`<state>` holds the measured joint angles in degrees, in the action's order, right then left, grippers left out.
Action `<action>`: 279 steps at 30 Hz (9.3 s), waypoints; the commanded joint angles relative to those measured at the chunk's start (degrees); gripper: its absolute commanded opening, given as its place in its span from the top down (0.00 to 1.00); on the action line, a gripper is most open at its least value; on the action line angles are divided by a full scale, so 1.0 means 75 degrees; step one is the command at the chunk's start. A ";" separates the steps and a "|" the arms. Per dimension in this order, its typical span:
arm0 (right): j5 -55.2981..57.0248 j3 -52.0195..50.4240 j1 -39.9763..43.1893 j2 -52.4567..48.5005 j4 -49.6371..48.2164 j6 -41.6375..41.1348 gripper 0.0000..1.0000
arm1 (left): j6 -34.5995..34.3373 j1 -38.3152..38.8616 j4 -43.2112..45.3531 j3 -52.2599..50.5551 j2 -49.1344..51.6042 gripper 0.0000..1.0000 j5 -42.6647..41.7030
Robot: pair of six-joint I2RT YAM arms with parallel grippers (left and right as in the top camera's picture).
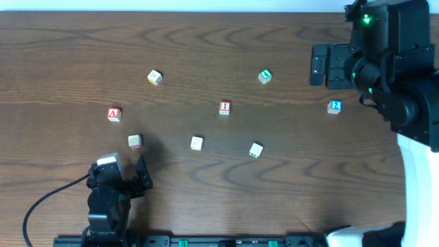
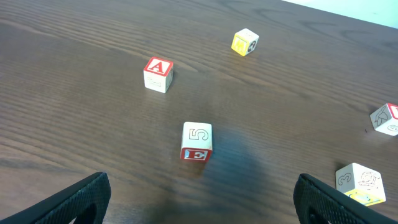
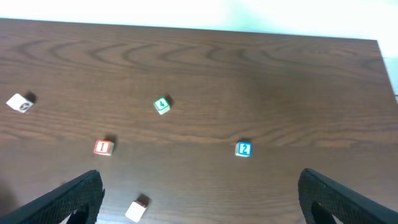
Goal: Spell out Ai2
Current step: 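Move the right gripper over the blue '2' block on the right, then grasp the blue '2' block with the right gripper and lift, then place the blue '2' block right of the 'I' block, release, then raise the right gripper away from the placed blocks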
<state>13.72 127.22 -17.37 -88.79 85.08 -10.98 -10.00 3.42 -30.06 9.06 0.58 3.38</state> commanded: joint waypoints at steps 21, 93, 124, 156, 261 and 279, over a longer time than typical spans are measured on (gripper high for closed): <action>-0.0108 -0.2171 0.1169 -0.1262 -0.1536 0.0050 0.01 | 0.0137 -0.0041 0.0012 -0.0119 -0.0044 0.05 -0.0003; -0.2092 -0.6921 0.3704 -0.3249 -0.5756 0.2562 0.23 | 0.0137 -0.0041 0.0012 -0.0119 -0.0044 0.05 -0.0003; -0.2978 -0.6038 0.2771 -0.3290 -0.5552 0.1387 0.74 | 0.0137 -0.0041 0.0015 -0.0119 -0.0044 0.05 -0.0003; -0.0752 -0.4669 -0.1929 -0.4022 -0.4593 -0.4080 0.81 | 0.0137 -0.0041 0.0015 -0.0119 -0.0044 0.05 -0.0003; -0.0484 -0.0816 -0.1043 -0.4619 -0.3453 -0.1798 0.99 | 0.0137 -0.0041 0.0012 -0.0119 -0.0044 0.05 -0.0003; -0.1087 0.0880 -0.1309 -0.2186 -0.1008 0.1250 0.98 | 0.0137 -0.0041 0.0093 -0.0119 -0.0044 0.05 0.0061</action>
<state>6.00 132.73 -27.44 -107.44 76.29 -7.33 -10.00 3.42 -29.95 9.06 0.58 3.38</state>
